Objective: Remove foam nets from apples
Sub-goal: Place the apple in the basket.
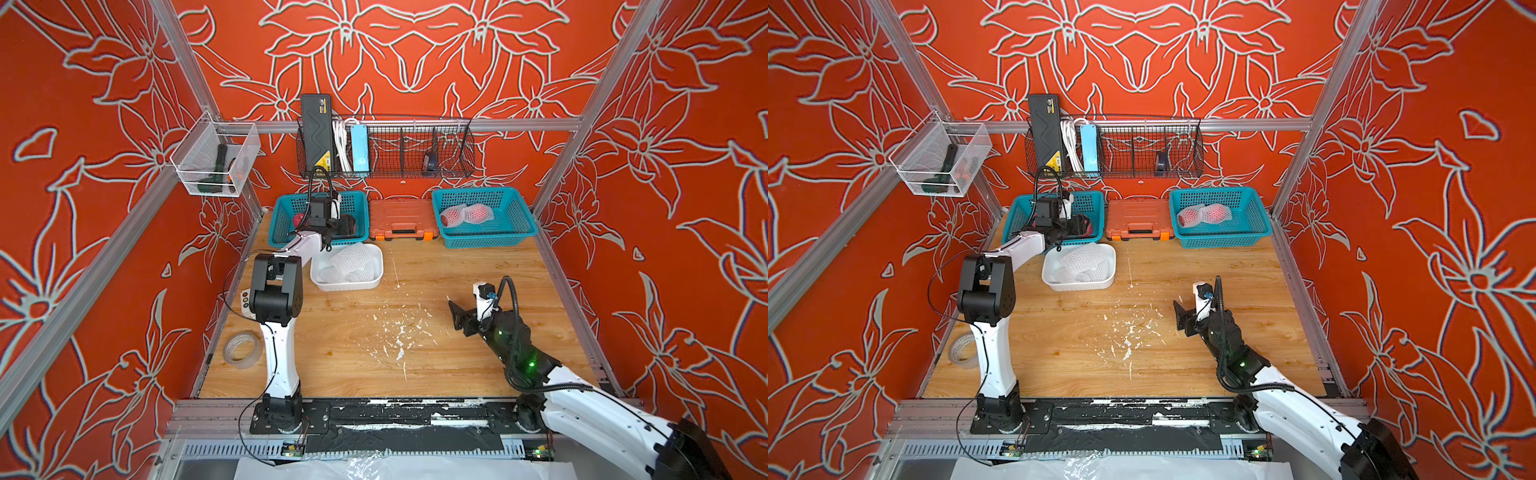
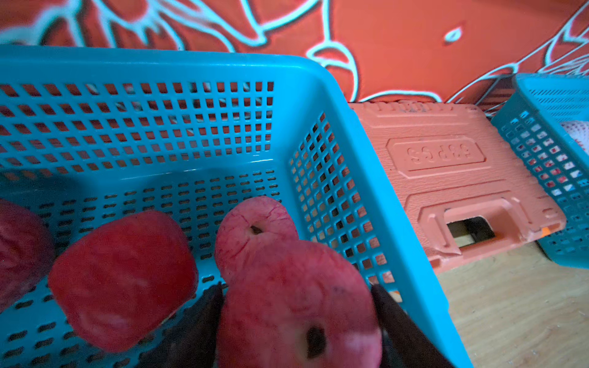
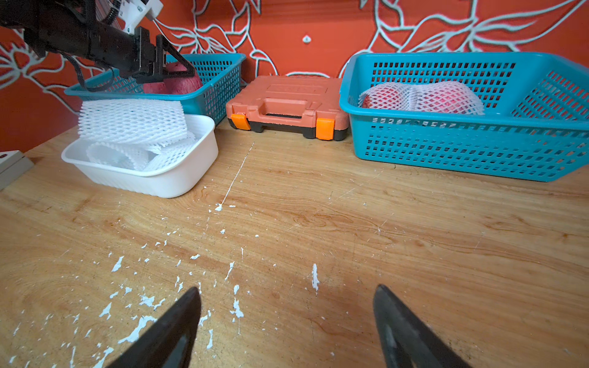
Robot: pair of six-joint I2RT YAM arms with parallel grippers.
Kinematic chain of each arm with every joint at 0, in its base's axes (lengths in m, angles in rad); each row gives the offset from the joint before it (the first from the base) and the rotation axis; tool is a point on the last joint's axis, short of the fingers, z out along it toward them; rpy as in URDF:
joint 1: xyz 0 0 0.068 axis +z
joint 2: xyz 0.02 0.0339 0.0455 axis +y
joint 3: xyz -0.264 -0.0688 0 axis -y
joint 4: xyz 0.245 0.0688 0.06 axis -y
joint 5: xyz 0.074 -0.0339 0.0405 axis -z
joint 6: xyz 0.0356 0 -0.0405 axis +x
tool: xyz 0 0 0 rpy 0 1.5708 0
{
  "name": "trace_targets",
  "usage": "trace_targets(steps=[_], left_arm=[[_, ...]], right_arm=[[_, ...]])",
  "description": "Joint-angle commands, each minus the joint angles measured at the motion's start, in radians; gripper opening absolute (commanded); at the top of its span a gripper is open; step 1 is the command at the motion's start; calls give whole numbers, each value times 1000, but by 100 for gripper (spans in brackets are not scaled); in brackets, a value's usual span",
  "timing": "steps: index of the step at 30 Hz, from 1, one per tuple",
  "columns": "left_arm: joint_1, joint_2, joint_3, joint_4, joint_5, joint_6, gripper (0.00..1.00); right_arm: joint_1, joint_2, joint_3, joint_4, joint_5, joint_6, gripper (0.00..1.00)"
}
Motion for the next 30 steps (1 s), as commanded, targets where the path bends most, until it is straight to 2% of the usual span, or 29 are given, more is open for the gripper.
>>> trace_targets(steps=[1,4,6,8,13,22,30], left_arm=[[-4,6,11,8,1,3,72],[-7,-1,4,11,-3,8,82],[-8,-5,2,10,-2,10,83],[-10,-9,1,11,-7,8,90],[-12,-21,1,12,-10,21,97],[-28,-81,13,10,-11,16,98],[-37,-347,-199,126,-29,-41,98]], right_arm=[[4,-15,-16,11,26,16,85],[4,-23,-19,8,30,16,85],[4,-29,-21,6,31,17,85],[4,-34,-24,9,31,19,85],[4,-33,-26,13,28,20,85],[4,-32,-27,14,33,16,85],[4,-22,-23,14,26,9,85]])
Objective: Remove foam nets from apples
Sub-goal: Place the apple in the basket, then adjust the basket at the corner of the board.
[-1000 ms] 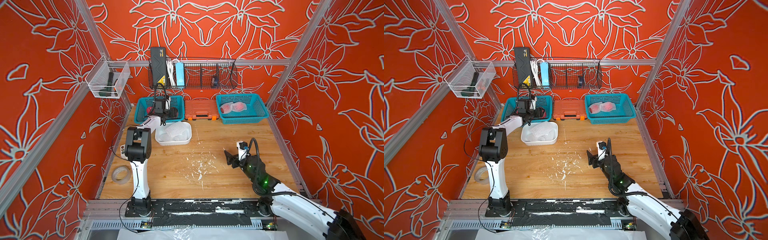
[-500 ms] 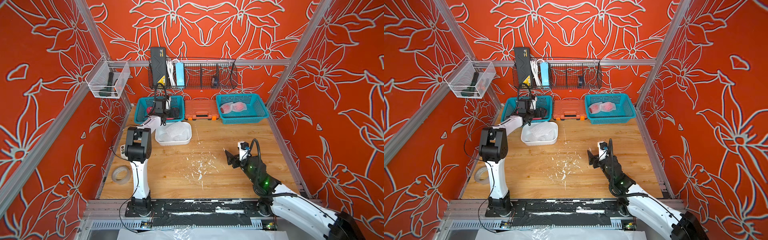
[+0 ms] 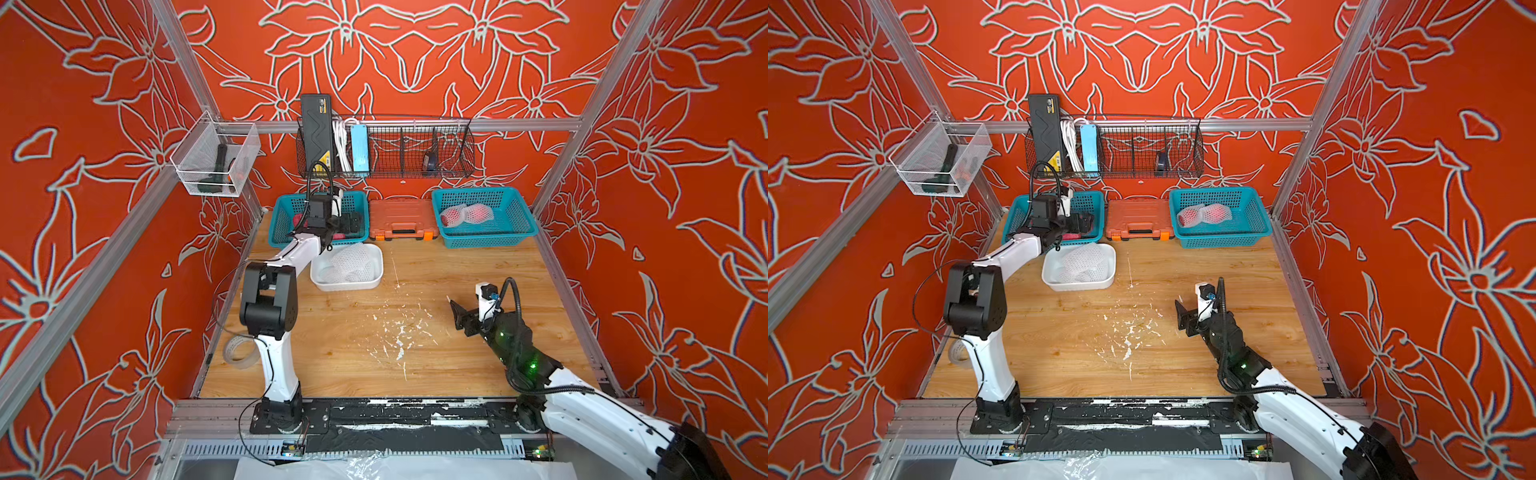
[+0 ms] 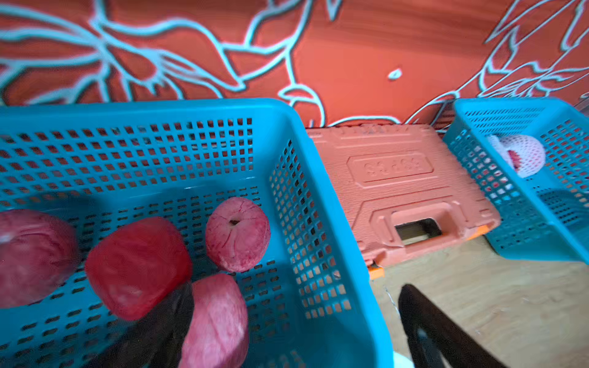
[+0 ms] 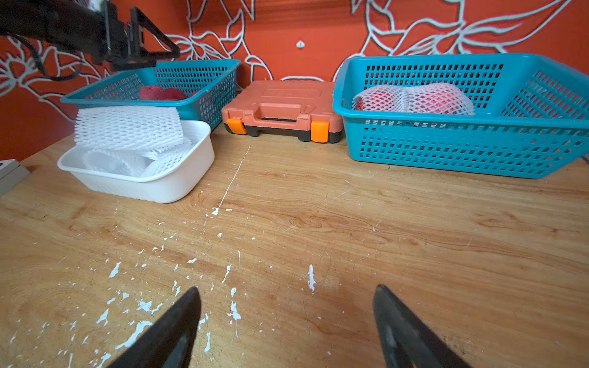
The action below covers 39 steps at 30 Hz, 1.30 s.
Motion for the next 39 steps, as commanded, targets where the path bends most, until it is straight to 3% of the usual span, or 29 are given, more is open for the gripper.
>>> trace_targets(steps=[1,4,7,9,12,16,19,23,26,30,39], left_arm=[[-7,-164,-84,99,-7,-40,98],[-40,-327,-245,201,6,-105,96],[-136,-489,-454,373,-40,-132,97],[-204,-549,-544,428,-87,-141,97],[-290,-559,-616,502,-42,-172,97],[-421,-494,-596,510,46,-185,97],[-528,-460,-572,501,51,-163,97],[-615,-435,-548,428,49,-105,97],[-634,-432,-564,391,45,-66,97],[-633,-420,-591,379,17,-55,97],[-633,-335,-535,341,33,-38,96]], right_arm=[[3,3,-10,11,15,-2,85],[-8,18,0,9,35,11,85],[-94,113,98,-16,-12,84,86],[-164,232,234,-50,-48,117,86],[-273,423,494,-162,-129,164,86],[-408,658,816,-305,-292,253,84],[-483,802,1007,-384,-357,285,84],[-559,990,1265,-524,-393,212,82],[-614,1134,1440,-621,-394,139,84],[-720,1316,1570,-591,-591,271,81],[-762,1647,1935,-678,-646,460,89]])
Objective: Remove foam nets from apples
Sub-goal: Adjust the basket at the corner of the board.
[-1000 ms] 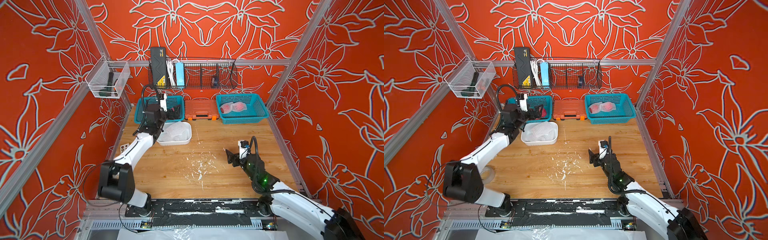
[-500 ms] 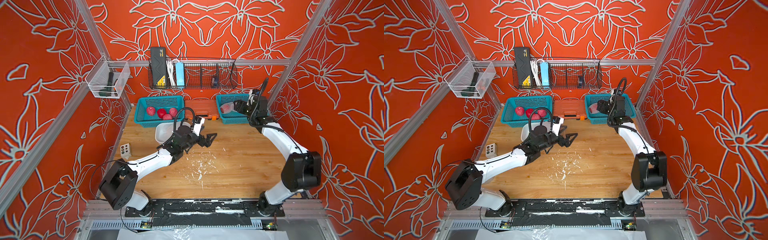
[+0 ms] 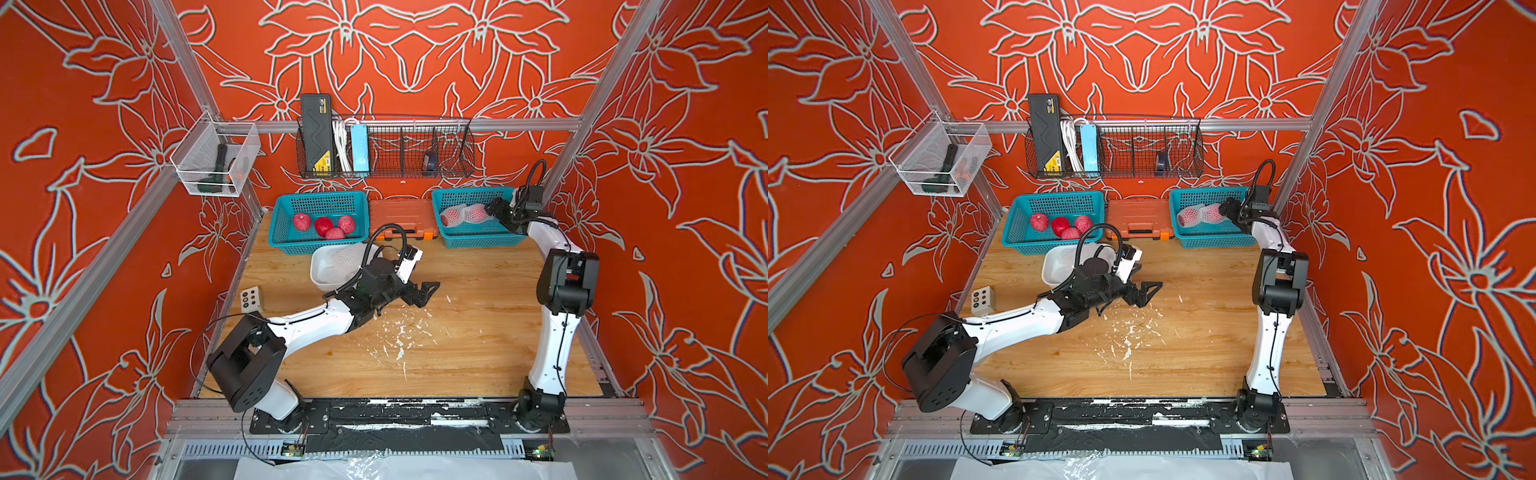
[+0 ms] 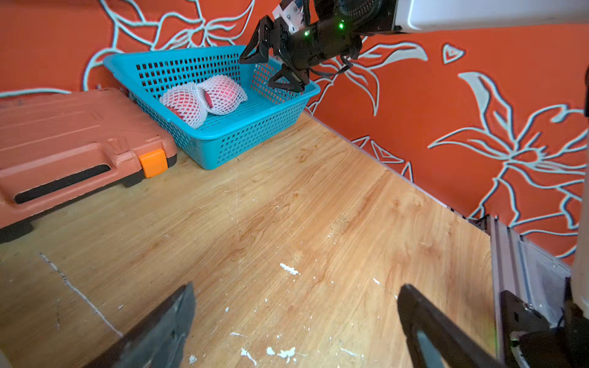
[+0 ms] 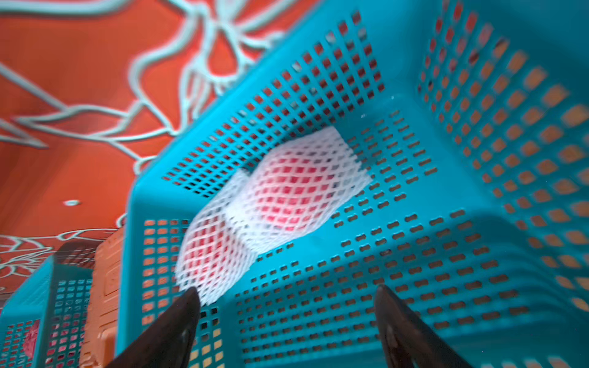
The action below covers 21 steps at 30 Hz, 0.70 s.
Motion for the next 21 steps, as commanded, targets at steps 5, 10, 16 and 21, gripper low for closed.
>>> trace_targets(steps=[5,10,16,21], left_arm=[[1,48,31,-11,3,26,96],[1,60,40,-16,-6,30,96],[1,63,44,-27,-21,41,96],[1,65,45,-34,-24,47,96]], right_arm=[[16,199,341,-137,-9,151,91],[21,255,402,-135,39,247,96],[28,129,167,-32,105,283,96],[31,68,81,-25,99,265,96]])
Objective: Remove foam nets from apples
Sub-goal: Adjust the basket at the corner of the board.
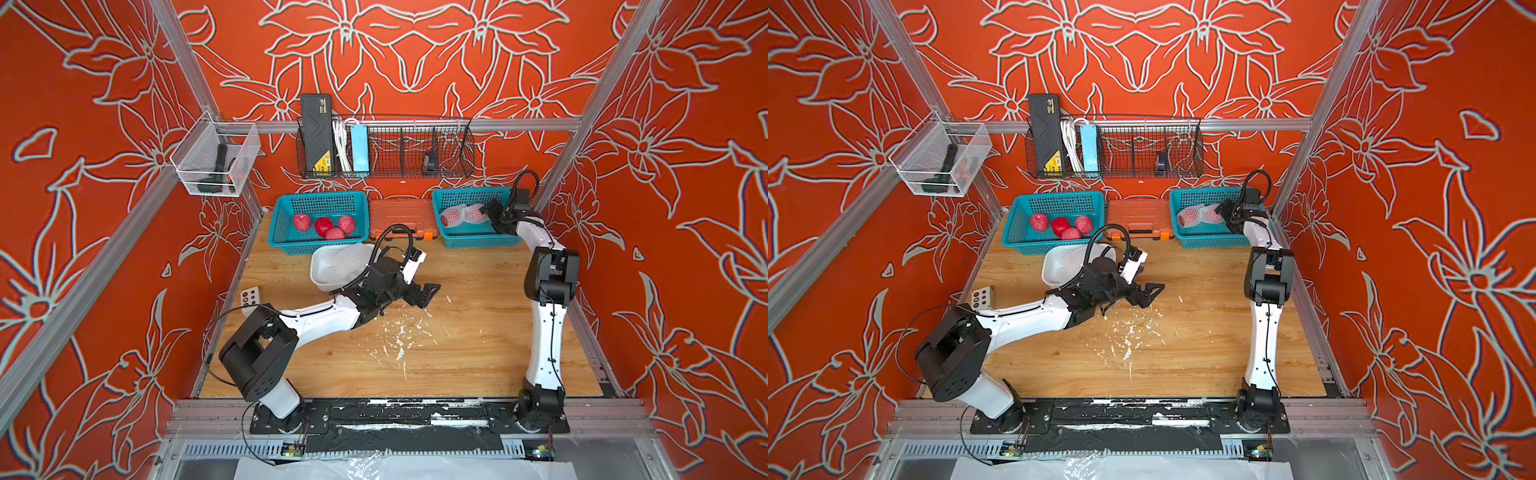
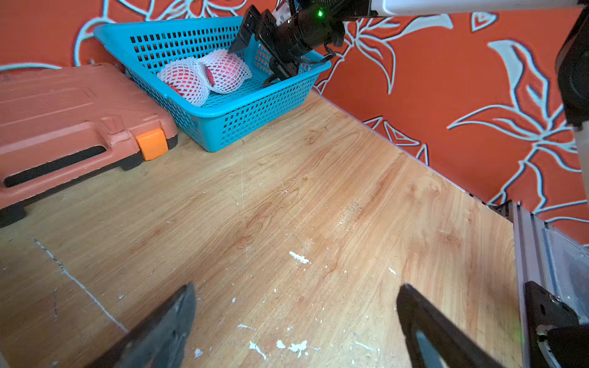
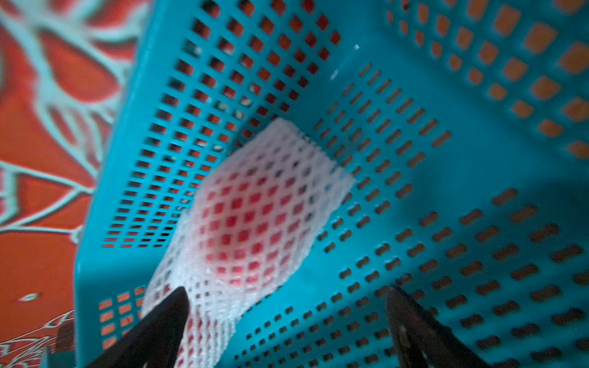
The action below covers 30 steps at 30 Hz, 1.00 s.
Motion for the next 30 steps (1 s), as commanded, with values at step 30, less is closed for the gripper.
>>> trace_targets(steps=[30], left_arm=[[1,33,45,-34,-37,51,95]], right_arm=[[-31,-367,-347,33,-103,-273,97]])
